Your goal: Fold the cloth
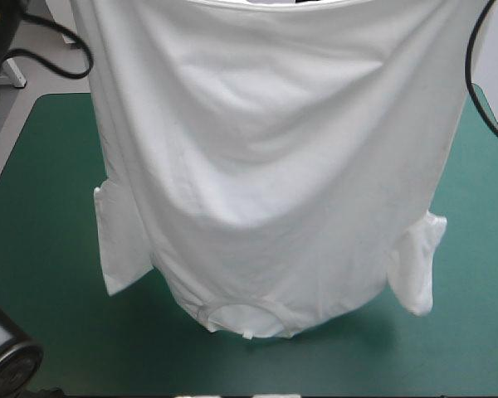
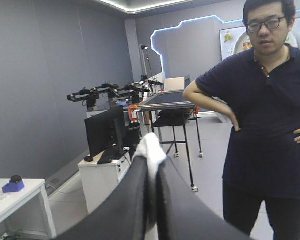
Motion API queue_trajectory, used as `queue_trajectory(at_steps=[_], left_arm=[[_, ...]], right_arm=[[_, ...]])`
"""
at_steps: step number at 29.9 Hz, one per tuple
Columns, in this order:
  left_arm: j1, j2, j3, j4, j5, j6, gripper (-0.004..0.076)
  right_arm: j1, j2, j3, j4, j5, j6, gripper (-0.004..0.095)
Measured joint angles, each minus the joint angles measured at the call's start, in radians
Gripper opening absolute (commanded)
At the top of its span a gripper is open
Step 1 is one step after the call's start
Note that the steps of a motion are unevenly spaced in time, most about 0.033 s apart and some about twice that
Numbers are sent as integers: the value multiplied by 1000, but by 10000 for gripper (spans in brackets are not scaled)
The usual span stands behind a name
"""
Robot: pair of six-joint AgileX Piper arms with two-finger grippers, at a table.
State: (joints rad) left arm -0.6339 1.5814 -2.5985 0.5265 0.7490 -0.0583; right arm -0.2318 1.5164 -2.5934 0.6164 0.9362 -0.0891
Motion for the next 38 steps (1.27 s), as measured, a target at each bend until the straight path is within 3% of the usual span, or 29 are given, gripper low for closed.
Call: queue_trajectory(at_steps=[6, 10, 13, 17, 20, 28, 38], left_arm=[[423, 113, -45, -474, -152, 20, -22], [625, 183, -99, -966, -269, 222, -22], [670, 206, -136, -1161, -272, 377, -22], [667, 222, -143, -1240, -195, 461, -22], [662, 260, -143, -1246, -142, 476, -22], [657, 404, -83, -1110, 166, 383, -22], [626, 574, 8, -901, 428, 261, -22]], right_arm=[[0, 87, 2, 110, -101, -63, -10], [0, 99, 2, 154, -141, -127, -9], [0, 101, 2, 160, -171, -153, -9], [0, 122, 0, 164, -130, -166, -9], [0, 167, 0, 166, -16, -151, -9], [13, 415, 6, 144, 291, -18, -9], [118, 600, 57, -29, 311, 47, -7]])
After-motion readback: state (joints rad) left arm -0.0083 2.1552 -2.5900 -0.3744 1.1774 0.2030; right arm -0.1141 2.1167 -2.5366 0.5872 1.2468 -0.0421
